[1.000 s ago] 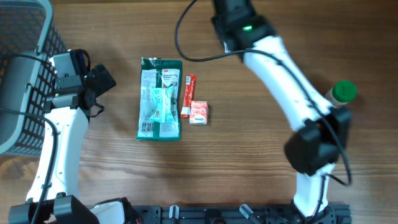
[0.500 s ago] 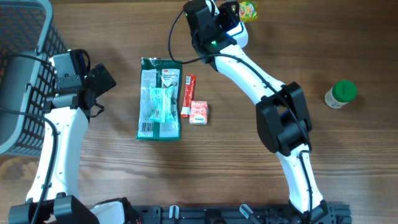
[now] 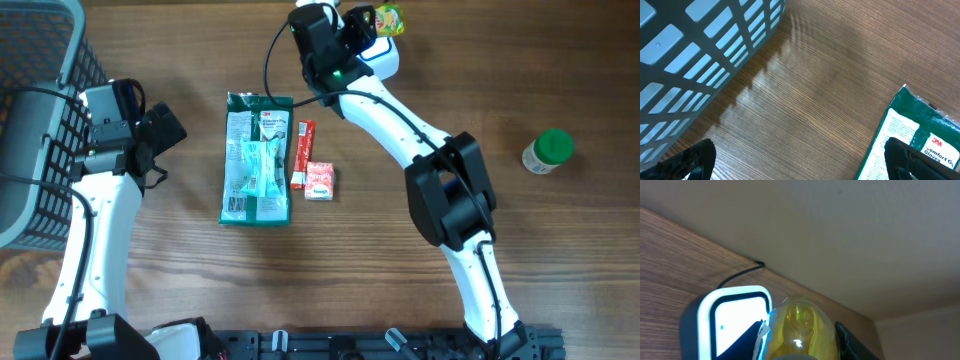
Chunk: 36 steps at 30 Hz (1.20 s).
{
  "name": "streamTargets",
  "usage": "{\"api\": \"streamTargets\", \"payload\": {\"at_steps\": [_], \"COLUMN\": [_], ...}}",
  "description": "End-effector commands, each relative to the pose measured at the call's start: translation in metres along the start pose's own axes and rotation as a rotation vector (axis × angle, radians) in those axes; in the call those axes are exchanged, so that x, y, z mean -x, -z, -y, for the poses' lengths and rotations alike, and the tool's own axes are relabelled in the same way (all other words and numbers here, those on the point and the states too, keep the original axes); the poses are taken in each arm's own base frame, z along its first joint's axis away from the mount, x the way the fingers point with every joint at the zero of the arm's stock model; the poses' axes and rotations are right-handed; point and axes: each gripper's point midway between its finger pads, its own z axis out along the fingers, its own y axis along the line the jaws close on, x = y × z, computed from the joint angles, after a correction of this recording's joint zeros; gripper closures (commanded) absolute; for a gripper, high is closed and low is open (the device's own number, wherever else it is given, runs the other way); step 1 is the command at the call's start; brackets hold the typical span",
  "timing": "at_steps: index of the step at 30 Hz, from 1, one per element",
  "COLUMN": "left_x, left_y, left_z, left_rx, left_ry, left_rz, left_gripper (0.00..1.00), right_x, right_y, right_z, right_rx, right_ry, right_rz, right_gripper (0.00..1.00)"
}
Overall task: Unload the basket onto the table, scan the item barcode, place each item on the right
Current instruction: 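Hold the yellow bottle under the scanner window with the right gripper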
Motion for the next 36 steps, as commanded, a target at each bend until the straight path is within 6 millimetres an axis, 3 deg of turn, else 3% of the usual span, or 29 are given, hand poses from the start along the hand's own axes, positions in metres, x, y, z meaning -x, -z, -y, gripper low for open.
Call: {"api": "streamTargets", "payload": {"at_steps": [1,10,15,20,24,29,31,36], "left_x": [0.007,0.007,0.007,0.007,0.007,0.007,0.007,0.007], "left_y": [0.004,0.004,0.004,0.004,0.004,0.004,0.004,0.004], "left_z": [0.001,0.001,0.001,0.001,0.001,0.001,0.001,0.001], "left_rx": [-0.008,-0.008,-0.008,-0.008,-0.008,-0.008,-0.008,-0.008], "left_ry": [-0.009,-0.009,-0.009,-0.009,-0.009,-0.009,-0.009,-0.009], "left_rz": [0.015,0.015,0.015,0.015,0.015,0.015,0.015,0.015], "left_gripper": [0.0,0.0,0.0,0.0,0.0,0.0,0.0,0.0], "right_x": [-0.001,-0.004,0.009,0.02,0.018,-0.013,-0.044,-0.112], "right_y": [-0.003,-0.003,0.013,0.047,0.079,0.11,0.115,0.107], "right_z": [-0.01,-0.015,0.038,0.096,0.126,0.151,0.159,0.154], "right_rx": [0.006,0.024,-0.123,-0.085,0.038,0.261,0.364,0.617], "right_ry": [0.009,0.021,0.014,-0.032,-0.165,-0.358,-0.384,-0.414], "right_rz": [0.0,-0.007,-0.023,-0.022,-0.026,-0.124,-0.227,-0.475], "right_gripper": [0.96,0.96,0.96,0.96,0.96,0.96,0.96,0.96]}}
